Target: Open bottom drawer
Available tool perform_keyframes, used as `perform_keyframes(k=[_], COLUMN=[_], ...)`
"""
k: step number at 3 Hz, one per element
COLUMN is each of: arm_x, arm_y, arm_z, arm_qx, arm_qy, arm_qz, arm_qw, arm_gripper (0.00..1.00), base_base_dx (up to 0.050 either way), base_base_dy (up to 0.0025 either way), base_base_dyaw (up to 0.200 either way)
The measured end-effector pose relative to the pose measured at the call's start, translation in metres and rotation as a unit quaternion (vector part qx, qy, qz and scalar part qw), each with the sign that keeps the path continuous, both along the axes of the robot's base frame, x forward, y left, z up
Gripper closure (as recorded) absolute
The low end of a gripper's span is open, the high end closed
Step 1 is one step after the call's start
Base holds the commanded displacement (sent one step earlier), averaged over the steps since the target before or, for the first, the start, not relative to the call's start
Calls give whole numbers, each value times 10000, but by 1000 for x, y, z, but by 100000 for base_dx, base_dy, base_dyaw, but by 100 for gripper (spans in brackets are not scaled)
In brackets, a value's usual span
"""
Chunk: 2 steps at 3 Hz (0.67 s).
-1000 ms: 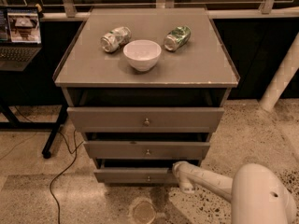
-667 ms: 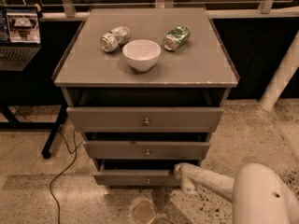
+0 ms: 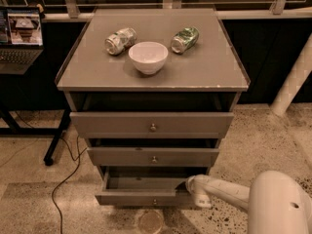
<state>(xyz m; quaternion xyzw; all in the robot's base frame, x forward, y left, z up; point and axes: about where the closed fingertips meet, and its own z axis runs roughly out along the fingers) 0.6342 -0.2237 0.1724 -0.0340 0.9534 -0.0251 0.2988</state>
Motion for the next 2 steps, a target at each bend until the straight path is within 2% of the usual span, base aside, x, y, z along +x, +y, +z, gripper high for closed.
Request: perform_keyframes(k=[1,2], arm_x=[0,-1], arm_y=[0,3], arm_z=[0,-12], arm_qx=[0,-55], arm_qy=[0,184], arm_qz=[0,39], arm_qw=[10000,9998], arm_gripper=[100,100], base_base_dx=[0,0], base_base_dy=[0,0], base_base_dyaw=[0,0])
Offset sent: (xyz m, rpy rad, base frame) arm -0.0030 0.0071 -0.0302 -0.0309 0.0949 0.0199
